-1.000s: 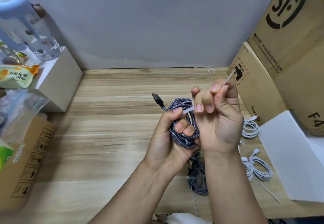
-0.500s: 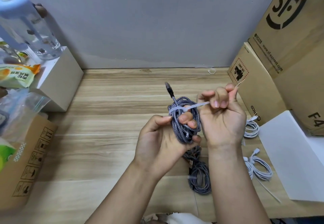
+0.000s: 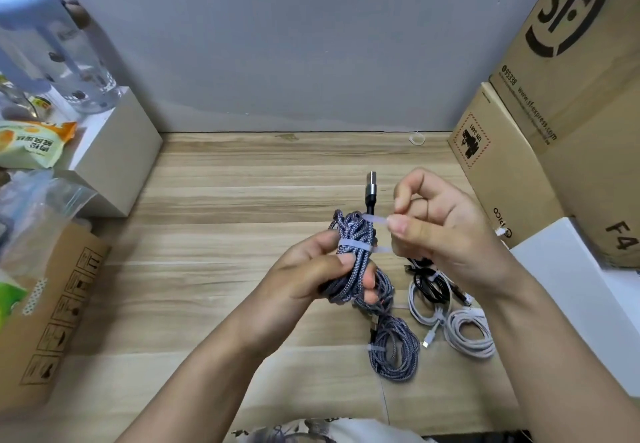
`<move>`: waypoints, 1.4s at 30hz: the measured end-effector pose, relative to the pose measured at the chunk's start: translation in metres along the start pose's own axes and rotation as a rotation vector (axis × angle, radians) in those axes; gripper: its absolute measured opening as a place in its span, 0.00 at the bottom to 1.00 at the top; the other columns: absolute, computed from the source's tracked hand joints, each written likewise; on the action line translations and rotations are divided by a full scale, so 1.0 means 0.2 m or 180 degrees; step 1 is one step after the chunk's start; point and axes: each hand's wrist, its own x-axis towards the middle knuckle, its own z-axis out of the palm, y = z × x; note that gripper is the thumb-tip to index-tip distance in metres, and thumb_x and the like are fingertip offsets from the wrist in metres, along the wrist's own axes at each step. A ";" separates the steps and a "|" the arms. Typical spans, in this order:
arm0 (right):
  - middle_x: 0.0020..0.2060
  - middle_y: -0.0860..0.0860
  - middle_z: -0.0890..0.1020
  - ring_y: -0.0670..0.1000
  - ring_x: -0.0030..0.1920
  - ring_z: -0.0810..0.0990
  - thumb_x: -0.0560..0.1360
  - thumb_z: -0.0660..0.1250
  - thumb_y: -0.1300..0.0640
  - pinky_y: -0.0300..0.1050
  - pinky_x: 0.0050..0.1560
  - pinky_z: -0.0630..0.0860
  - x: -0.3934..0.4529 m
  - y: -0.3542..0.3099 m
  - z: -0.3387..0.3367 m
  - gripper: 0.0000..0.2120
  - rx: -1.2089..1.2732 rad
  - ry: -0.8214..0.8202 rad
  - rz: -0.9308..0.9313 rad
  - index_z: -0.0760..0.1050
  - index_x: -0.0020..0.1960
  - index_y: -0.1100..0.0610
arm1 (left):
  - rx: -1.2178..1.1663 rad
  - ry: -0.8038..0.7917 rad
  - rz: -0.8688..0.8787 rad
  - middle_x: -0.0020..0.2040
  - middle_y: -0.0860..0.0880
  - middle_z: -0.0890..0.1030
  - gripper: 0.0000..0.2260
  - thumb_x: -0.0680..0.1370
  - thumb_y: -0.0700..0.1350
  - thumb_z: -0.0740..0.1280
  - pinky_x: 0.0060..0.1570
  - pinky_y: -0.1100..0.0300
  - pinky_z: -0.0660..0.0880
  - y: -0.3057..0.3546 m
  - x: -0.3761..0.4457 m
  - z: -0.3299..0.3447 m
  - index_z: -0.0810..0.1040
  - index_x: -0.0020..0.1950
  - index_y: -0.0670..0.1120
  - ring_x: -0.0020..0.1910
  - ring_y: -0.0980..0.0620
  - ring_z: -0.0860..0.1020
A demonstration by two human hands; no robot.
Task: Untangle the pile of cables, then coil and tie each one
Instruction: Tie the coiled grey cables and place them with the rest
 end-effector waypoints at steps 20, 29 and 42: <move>0.27 0.44 0.69 0.41 0.26 0.63 0.72 0.67 0.62 0.30 0.28 0.63 -0.01 -0.10 -0.05 0.12 -0.0872 -0.1167 0.0863 0.65 0.40 0.50 | 0.0677 -0.0771 -0.0235 0.40 0.43 0.78 0.11 0.73 0.38 0.54 0.36 0.69 0.69 0.10 -0.04 0.00 0.73 0.49 0.38 0.36 0.54 0.77; 0.29 0.54 0.73 0.46 0.28 0.63 0.74 0.63 0.62 0.33 0.28 0.62 0.01 -0.12 -0.04 0.10 -0.1260 -0.1678 0.1167 0.63 0.41 0.54 | 0.0877 -0.1154 -0.0407 0.46 0.44 0.78 0.08 0.76 0.35 0.58 0.41 0.68 0.69 0.09 -0.02 -0.03 0.72 0.54 0.39 0.43 0.52 0.76; 0.35 0.41 0.74 0.46 0.38 0.73 0.76 0.60 0.50 0.45 0.34 0.67 -0.05 0.10 0.12 0.04 -0.4352 -0.0219 -0.0166 0.67 0.46 0.48 | 0.1863 -0.0080 -0.0364 0.43 0.47 0.80 0.04 0.79 0.33 0.60 0.37 0.72 0.68 -0.05 0.01 -0.07 0.73 0.50 0.38 0.39 0.60 0.77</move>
